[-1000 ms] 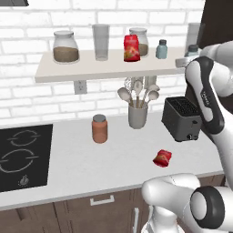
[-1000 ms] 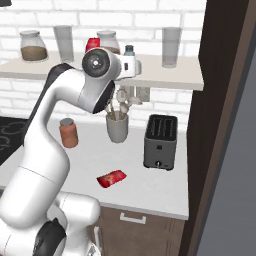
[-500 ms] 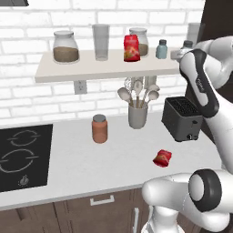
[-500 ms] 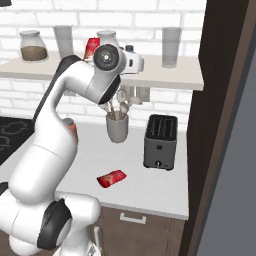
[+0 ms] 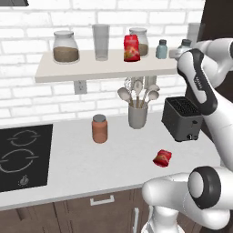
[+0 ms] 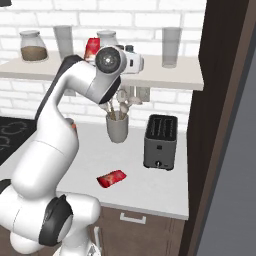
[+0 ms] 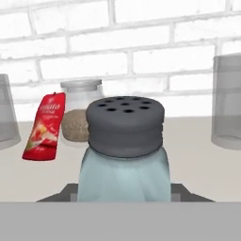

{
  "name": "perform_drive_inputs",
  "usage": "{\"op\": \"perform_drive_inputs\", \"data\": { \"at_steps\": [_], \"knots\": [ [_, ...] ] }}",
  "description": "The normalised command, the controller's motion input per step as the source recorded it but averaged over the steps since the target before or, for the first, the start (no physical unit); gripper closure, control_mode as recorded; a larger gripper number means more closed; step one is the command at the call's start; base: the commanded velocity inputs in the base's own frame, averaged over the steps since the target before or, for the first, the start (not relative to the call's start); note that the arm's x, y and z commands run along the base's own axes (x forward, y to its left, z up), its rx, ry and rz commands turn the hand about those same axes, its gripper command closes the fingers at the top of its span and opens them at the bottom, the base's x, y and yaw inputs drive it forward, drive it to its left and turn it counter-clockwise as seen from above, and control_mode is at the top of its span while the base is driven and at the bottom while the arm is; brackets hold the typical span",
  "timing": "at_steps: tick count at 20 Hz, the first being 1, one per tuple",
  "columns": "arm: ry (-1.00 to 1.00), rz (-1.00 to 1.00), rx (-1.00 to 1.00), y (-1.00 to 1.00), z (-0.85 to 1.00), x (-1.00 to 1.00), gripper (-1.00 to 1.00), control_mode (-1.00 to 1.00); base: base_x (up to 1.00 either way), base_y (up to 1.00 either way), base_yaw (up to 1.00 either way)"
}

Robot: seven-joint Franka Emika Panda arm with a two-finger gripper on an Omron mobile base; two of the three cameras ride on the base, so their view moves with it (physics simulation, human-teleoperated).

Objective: Put the shaker and condiment bottle from the counter next to their counterparts in the cabinet.

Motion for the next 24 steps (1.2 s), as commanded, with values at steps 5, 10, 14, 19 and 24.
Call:
{"op": "perform_drive_inputs", "data": {
  "at_steps": [5, 10, 14, 19, 24],
  "knots": [
    [-0.02, 0.00, 0.00, 0.00, -0.06, 0.06, 1.00, -1.00, 0.00, 0.00, 0.00],
    [0.10, 0.00, 0.00, 0.00, -0.04, 0.21, 1.00, -1.00, 0.00, 0.00, 0.00],
    [0.12, 0.00, -0.03, 0.00, 0.00, 0.15, 1.00, -1.00, 0.00, 0.00, 0.00],
    [0.02, 0.00, -0.07, 0.00, 0.00, 0.19, 1.00, -1.00, 0.00, 0.00, 0.00],
    [-0.02, 0.00, -0.14, 0.00, -0.02, 0.13, 1.00, -1.00, 0.00, 0.00, 0.00]
  ]
}}
